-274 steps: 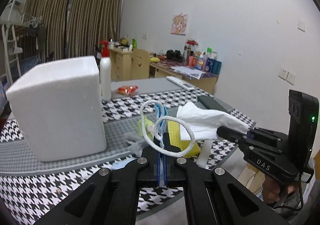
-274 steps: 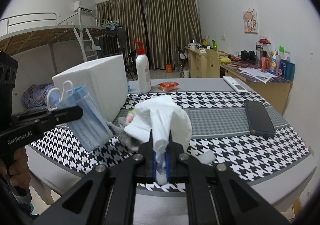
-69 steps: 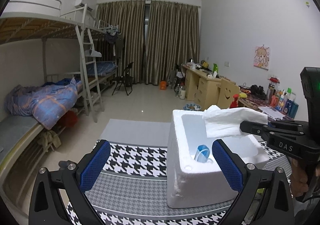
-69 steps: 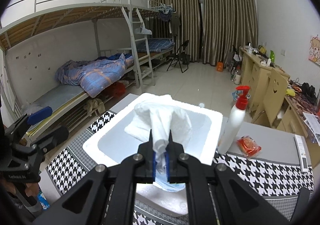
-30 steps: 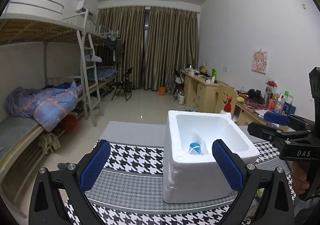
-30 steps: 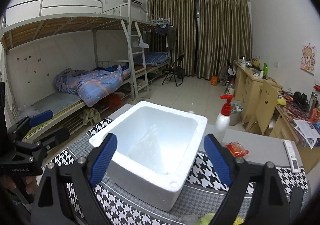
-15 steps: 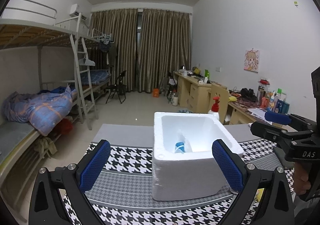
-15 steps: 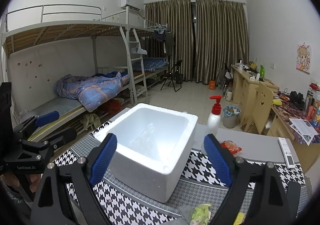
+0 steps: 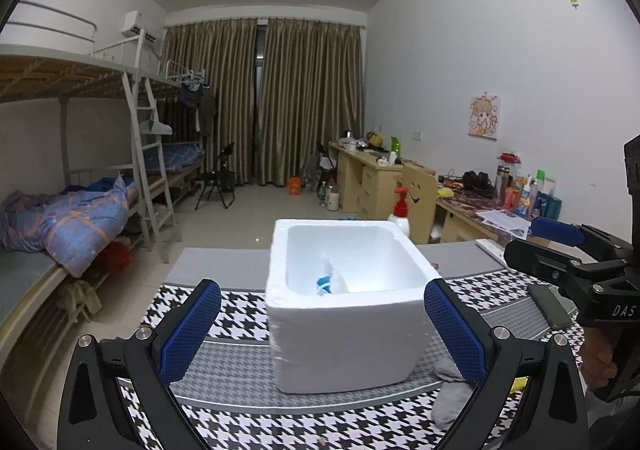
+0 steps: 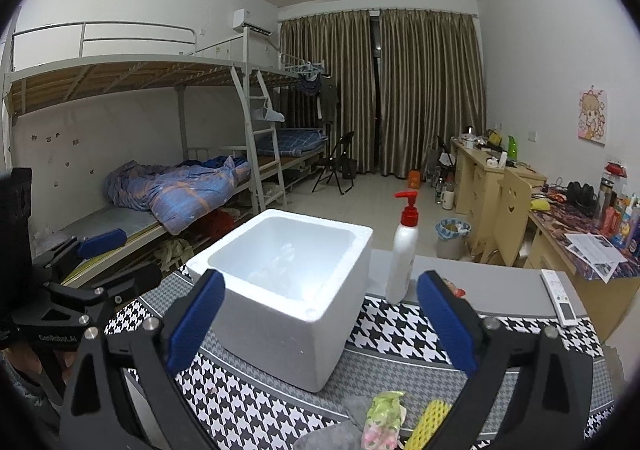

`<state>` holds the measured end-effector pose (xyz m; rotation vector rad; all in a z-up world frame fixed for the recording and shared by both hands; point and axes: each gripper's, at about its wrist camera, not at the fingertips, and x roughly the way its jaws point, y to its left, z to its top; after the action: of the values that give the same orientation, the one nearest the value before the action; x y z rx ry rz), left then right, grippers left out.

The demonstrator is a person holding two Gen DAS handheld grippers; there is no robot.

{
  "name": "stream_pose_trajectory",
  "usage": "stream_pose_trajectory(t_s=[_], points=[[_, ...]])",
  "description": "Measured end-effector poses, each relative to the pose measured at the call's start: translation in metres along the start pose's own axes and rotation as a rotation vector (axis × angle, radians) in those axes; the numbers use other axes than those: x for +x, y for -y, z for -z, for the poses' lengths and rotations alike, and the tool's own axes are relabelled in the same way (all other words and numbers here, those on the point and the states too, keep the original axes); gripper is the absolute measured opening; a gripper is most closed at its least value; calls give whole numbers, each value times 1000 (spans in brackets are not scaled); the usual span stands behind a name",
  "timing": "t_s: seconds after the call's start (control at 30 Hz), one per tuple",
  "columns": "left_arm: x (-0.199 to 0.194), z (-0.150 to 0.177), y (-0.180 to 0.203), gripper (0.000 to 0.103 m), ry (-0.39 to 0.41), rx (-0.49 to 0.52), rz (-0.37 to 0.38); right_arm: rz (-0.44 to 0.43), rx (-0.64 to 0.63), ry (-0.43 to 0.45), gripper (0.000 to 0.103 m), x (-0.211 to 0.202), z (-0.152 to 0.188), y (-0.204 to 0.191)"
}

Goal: Organize soft objects
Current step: 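Withdraw both tools from the box back toward the remaining table items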

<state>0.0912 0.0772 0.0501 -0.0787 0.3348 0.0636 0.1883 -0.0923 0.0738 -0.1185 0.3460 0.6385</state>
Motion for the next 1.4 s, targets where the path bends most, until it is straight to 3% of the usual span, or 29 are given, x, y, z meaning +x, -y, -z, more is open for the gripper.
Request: stream_pose_trajectory(t_s=[1.4], points=[[9,27,62,102,-49,71,206,191,85,60,99,-63,41,35]])
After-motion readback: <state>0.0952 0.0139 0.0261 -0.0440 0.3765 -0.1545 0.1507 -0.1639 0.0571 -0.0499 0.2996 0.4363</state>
